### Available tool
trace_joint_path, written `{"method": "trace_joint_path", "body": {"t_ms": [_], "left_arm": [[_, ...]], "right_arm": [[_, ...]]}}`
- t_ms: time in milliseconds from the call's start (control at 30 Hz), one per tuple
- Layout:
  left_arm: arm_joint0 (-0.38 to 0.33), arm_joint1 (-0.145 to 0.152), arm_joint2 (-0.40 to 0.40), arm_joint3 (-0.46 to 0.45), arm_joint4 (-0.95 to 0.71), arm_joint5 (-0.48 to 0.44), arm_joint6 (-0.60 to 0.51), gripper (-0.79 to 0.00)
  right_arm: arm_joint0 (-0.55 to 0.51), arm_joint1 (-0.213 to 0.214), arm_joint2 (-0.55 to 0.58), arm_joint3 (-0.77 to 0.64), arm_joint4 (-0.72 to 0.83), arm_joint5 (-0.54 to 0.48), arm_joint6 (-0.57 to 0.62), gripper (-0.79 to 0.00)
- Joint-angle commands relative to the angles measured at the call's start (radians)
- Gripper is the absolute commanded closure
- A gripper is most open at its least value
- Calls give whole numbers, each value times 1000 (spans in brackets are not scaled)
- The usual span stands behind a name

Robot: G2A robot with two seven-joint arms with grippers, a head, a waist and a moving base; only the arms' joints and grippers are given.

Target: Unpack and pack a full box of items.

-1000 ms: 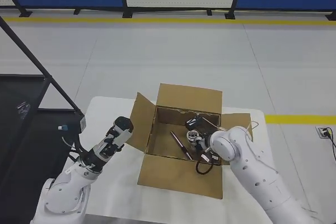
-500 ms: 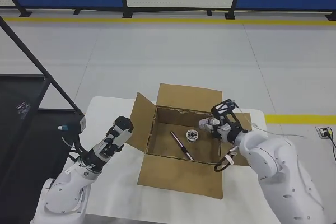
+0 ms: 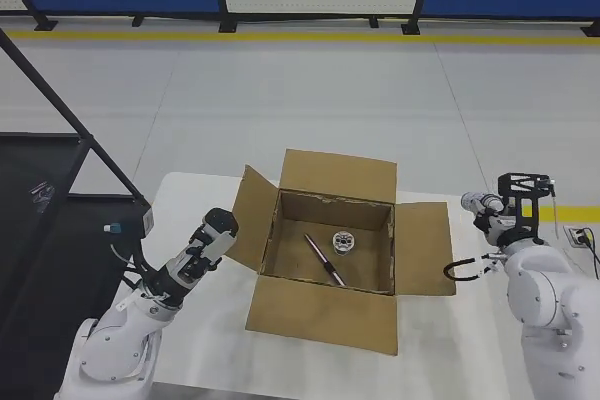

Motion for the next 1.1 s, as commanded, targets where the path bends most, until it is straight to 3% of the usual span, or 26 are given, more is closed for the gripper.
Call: {"method": "trace_joint_path", "body": {"t_ms": [0, 267, 600, 667, 833, 1067], "left_arm": [[0, 0, 0, 0, 0, 0, 0, -785], [0, 0, 0, 0, 0, 0, 0, -785], [0, 0, 0, 0, 0, 0, 0, -785], [0, 0, 0, 0, 0, 0, 0, -785], [0, 0, 0, 0, 0, 0, 0, -785], [0, 0, 0, 0, 0, 0, 0, -785]], "right_arm": [[26, 3, 3, 94, 12, -32, 53, 0], [146, 10, -33, 410, 17, -140, 154, 0], [226, 8, -87, 573, 31, -182, 147, 0], [236, 8, -96, 587, 35, -185, 147, -225], [250, 8, -108, 604, 43, -188, 154, -332], [254, 12, -109, 588, 63, -195, 158, -379]]}}
